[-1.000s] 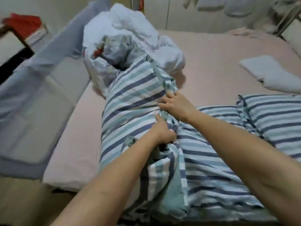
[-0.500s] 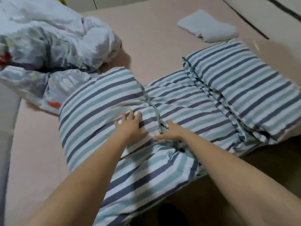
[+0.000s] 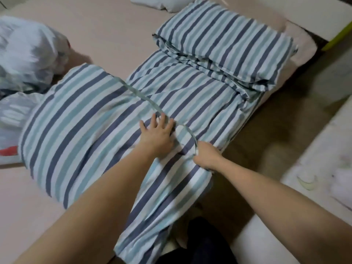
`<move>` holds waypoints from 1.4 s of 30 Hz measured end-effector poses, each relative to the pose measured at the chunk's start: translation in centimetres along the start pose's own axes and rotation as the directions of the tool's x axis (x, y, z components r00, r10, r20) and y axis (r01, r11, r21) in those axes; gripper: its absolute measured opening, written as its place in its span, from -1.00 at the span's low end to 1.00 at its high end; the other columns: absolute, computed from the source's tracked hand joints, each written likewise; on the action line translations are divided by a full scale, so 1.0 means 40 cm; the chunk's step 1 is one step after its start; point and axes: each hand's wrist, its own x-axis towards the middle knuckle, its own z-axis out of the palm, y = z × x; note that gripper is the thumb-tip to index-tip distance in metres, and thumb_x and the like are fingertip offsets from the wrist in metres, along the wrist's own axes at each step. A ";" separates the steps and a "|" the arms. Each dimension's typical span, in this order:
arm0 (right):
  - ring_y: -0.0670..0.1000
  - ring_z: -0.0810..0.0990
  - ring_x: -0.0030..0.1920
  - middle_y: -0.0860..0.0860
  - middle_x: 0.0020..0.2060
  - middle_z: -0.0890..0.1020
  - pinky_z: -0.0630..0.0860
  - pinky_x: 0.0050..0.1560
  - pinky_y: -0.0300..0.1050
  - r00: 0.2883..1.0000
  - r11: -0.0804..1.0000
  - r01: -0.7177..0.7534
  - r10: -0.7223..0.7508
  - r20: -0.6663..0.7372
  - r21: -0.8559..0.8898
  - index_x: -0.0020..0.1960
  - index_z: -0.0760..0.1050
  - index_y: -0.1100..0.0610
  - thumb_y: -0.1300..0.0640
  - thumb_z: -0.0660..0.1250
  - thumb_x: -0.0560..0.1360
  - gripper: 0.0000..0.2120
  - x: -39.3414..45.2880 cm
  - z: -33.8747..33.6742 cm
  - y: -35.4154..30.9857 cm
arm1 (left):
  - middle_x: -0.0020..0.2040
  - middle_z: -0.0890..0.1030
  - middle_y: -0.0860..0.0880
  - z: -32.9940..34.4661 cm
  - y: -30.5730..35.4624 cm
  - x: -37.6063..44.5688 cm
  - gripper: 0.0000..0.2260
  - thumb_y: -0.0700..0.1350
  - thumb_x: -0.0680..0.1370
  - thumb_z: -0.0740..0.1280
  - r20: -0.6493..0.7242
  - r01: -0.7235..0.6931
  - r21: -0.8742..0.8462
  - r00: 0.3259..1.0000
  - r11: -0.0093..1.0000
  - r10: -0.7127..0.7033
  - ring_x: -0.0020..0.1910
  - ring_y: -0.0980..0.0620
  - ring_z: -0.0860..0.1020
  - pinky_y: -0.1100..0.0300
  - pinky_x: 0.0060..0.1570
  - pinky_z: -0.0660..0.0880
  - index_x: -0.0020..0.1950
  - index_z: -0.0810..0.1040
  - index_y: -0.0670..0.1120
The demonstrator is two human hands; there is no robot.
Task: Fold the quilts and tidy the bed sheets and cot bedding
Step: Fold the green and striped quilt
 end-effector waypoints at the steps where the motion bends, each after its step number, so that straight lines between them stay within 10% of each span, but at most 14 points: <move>1: 0.17 0.57 -0.03 0.08 -0.07 0.59 0.51 -0.05 -0.02 0.990 1.000 -0.006 0.004 -0.143 -0.017 -0.02 0.47 0.11 0.14 0.27 0.43 -0.86 0.003 -0.011 -0.016 | 0.58 -0.19 -0.06 -0.002 0.011 0.007 -0.35 0.22 0.60 0.05 -0.001 0.007 -0.007 1.000 1.000 -0.007 0.54 -0.19 -0.21 -0.37 0.40 -0.16 0.58 -0.16 0.03; 6: 0.13 0.45 -0.26 -0.04 -0.33 0.44 0.24 -0.36 -0.09 0.791 0.998 -0.009 -0.031 -0.612 -0.062 -0.18 0.32 0.05 0.23 0.23 0.40 -0.88 0.105 -0.204 -0.033 | 0.59 -0.12 -0.03 -0.029 0.018 0.076 -0.38 0.23 0.61 -0.07 -0.307 0.073 -0.121 0.946 0.990 -0.107 0.56 -0.10 -0.14 -0.30 0.43 -0.20 0.58 -0.17 0.01; 10: 0.19 0.41 0.23 0.16 0.23 0.46 0.31 0.19 0.08 0.917 0.961 -0.156 0.056 -0.394 -0.227 0.32 0.27 0.15 0.08 0.16 0.55 -0.63 0.198 -0.161 0.060 | 0.59 -0.15 -0.04 0.028 -0.027 0.149 -0.37 0.28 0.60 -0.15 -0.173 0.125 0.016 0.978 0.992 -0.121 0.56 -0.10 -0.18 -0.29 0.43 -0.20 0.58 -0.18 0.02; 14: 0.22 0.40 0.28 0.19 0.34 0.38 0.37 0.24 0.09 0.981 0.942 -0.196 0.190 -0.047 -0.272 0.49 0.09 0.15 0.08 0.07 0.61 -0.52 0.222 -0.038 0.096 | 0.58 -0.16 -0.10 0.094 -0.059 0.163 -0.34 0.30 0.60 -0.10 -0.018 0.077 0.048 0.997 0.996 -0.076 0.55 -0.13 -0.18 -0.22 0.46 -0.24 0.59 -0.15 -0.02; 20: 0.17 0.04 0.51 0.17 0.51 0.10 -0.06 0.52 0.10 0.888 0.961 -0.203 0.099 -0.449 -0.190 0.52 0.04 0.14 0.18 0.19 0.53 -0.40 0.191 -0.010 -0.077 | 0.59 -0.01 -0.04 0.088 -0.178 0.064 -0.43 0.20 0.63 0.02 -0.146 -0.106 -0.047 0.984 0.993 0.098 0.56 -0.02 -0.09 -0.01 0.49 -0.21 0.58 0.02 0.01; 25: 0.09 0.00 0.54 0.12 0.54 0.07 -0.10 0.53 0.03 0.893 0.965 0.118 -0.207 -0.401 -0.235 0.54 0.07 0.12 0.01 0.12 0.61 -0.45 0.117 0.125 -0.453 | 0.57 0.07 -0.10 0.080 -0.478 -0.157 -0.47 0.09 0.63 0.10 -0.457 0.063 -0.242 0.873 0.968 -0.171 0.55 -0.08 0.02 -0.08 0.51 -0.12 0.56 0.10 -0.04; 31: 0.08 -0.12 0.55 0.10 0.56 -0.05 -0.22 0.52 0.05 0.862 0.872 0.278 -0.412 -0.296 -0.404 0.56 0.00 0.08 -0.06 0.13 0.60 -0.39 0.097 0.361 -0.775 | 0.47 0.24 -0.28 0.176 -0.831 -0.334 -0.44 -0.03 0.61 0.21 -0.222 0.316 -0.640 0.796 0.700 -0.563 0.43 -0.25 0.23 -0.10 0.42 0.16 0.52 0.13 -0.24; 38: 0.13 -0.17 0.55 0.15 0.56 -0.07 -0.29 0.49 0.05 0.772 0.508 0.378 -0.634 -0.038 -0.774 0.56 -0.02 0.14 -0.05 0.03 0.63 -0.42 0.255 0.513 -1.025 | 0.42 0.38 -0.19 0.337 -1.005 -0.321 -0.53 -0.31 0.57 0.18 -0.144 0.048 -0.936 0.852 0.349 -0.503 0.40 -0.13 0.35 0.01 0.38 0.28 0.49 0.21 -0.23; 42: 0.14 0.02 0.54 0.15 0.51 0.17 -0.28 0.50 0.08 0.757 0.348 0.351 -0.652 0.045 -0.869 0.54 0.11 0.17 -0.10 0.03 0.61 -0.42 0.354 0.547 -1.096 | 0.44 0.34 -0.02 0.389 -1.043 -0.259 -0.49 -0.09 0.63 0.22 0.005 0.049 -0.996 0.865 0.075 -0.503 0.43 0.01 0.32 0.08 0.42 0.26 0.54 0.13 -0.13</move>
